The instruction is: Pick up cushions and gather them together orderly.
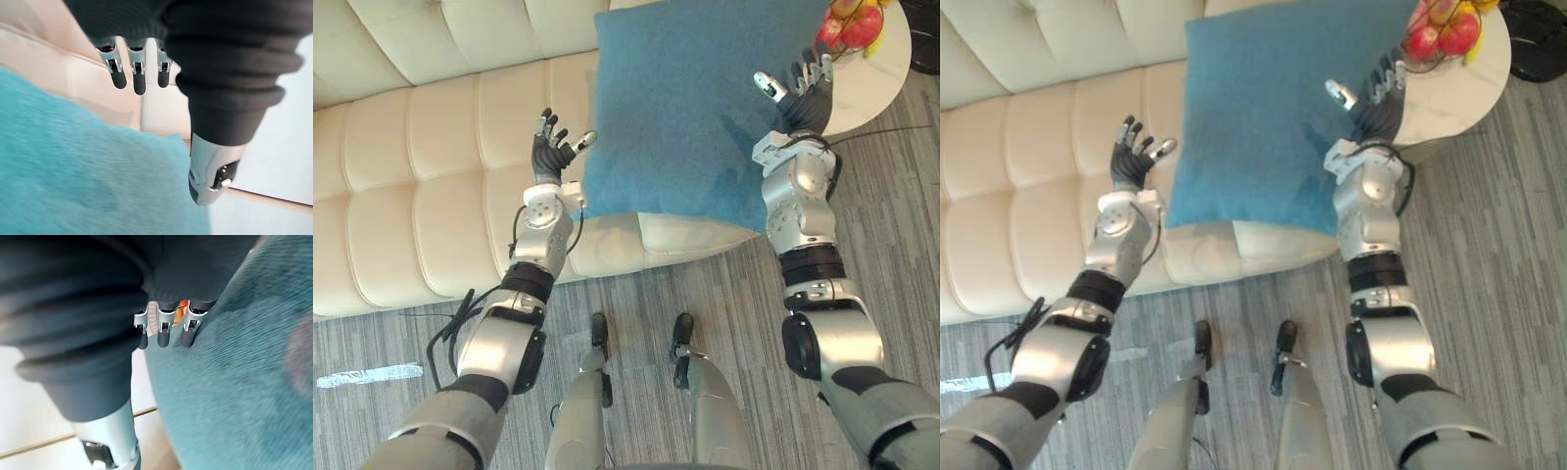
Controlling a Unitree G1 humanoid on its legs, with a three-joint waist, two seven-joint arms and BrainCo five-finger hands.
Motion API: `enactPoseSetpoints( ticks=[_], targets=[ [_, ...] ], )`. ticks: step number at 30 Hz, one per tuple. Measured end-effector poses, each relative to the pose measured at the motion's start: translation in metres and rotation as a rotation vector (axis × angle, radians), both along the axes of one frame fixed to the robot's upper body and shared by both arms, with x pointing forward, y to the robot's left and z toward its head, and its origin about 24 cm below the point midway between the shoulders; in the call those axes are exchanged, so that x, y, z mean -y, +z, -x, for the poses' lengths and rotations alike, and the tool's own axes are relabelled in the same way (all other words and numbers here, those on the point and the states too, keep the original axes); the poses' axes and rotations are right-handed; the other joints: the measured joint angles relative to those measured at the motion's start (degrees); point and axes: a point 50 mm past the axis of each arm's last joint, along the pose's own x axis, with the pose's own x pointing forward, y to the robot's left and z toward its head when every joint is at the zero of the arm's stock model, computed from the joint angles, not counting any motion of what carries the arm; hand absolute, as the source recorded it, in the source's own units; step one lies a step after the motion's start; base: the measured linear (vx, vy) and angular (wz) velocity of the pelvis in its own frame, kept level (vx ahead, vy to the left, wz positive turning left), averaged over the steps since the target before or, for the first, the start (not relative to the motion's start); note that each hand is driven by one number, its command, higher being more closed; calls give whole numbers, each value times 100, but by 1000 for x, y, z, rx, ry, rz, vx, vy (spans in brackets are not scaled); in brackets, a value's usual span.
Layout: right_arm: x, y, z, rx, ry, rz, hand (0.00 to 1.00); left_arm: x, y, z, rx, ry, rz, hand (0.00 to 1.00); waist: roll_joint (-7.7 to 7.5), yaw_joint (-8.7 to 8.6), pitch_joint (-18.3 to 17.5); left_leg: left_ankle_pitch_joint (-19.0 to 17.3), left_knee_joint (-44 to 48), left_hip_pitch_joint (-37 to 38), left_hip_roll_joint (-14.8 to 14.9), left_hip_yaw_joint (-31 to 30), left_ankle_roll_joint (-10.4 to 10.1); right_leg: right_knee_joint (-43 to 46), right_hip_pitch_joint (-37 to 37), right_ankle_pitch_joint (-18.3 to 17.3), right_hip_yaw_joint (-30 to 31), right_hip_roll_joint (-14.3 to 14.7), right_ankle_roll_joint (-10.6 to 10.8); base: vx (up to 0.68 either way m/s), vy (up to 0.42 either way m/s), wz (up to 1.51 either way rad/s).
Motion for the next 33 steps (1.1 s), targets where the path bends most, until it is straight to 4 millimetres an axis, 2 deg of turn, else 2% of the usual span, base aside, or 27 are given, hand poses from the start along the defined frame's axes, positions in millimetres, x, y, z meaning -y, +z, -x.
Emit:
enactPoseSetpoints(
  ticks=[3, 8, 15, 19, 23, 24, 28, 33],
  targets=[
    [6, 6, 1, 16, -32, -42, 0, 0, -7, -1, -35, 4, -24, 0, 1, -26, 13, 87, -154, -50, -11, 12, 2, 1, -124, 8, 7, -2, -2, 0, 0, 0],
    [7, 2, -3, -9, -31, -47, 0, 8, -16, -1, -71, -12, -49, 0, 6, -103, 23, 87, -188, -51, -11, 54, 1, -49, -127, 13, 157, 24, 8, 26, -10, 0],
    [-19, 8, -12, -31, 51, 60, 0, 17, -19, -1, -80, -35, -94, 0, 20, -159, 130, 87, -222, -103, 5, 179, 1, -165, -219, 128, 287, 70, 26, -4, -10, -10],
    [-27, 5, -13, -31, 71, 88, 0, 22, -17, -1, -74, -48, -109, 0, 23, -185, 137, 97, -222, -155, 22, 160, -8, -228, -229, 156, 269, 89, 32, 0, -3, 1],
    [-31, 3, -14, -22, 94, 42, 0, 26, -13, -2, -67, -59, -90, 0, 26, -199, 139, 113, -237, -173, 22, 155, 4, -232, -249, 157, 263, 91, 32, 0, 0, 0],
    [-31, 3, -14, -18, 100, 27, 0, 27, -12, -2, -67, -53, -85, 100, 26, -200, 139, 113, -239, -173, 22, 156, 4, -233, -253, 157, 264, 92, 32, 0, 0, 0],
    [-32, 3, -13, -4, 105, 24, 0, 28, -10, -2, -58, -41, -54, 100, 26, -202, 139, 130, -262, -179, 23, 161, -5, -232, -278, 157, 269, 97, 32, 0, 0, 0],
    [-31, 4, -11, 6, 79, 29, 0, 30, 3, 0, -8, -30, -31, 100, 29, -200, 141, 165, -317, -171, 24, 152, -16, -232, -283, 157, 252, 97, 32, 0, 0, 0]
  ],
)
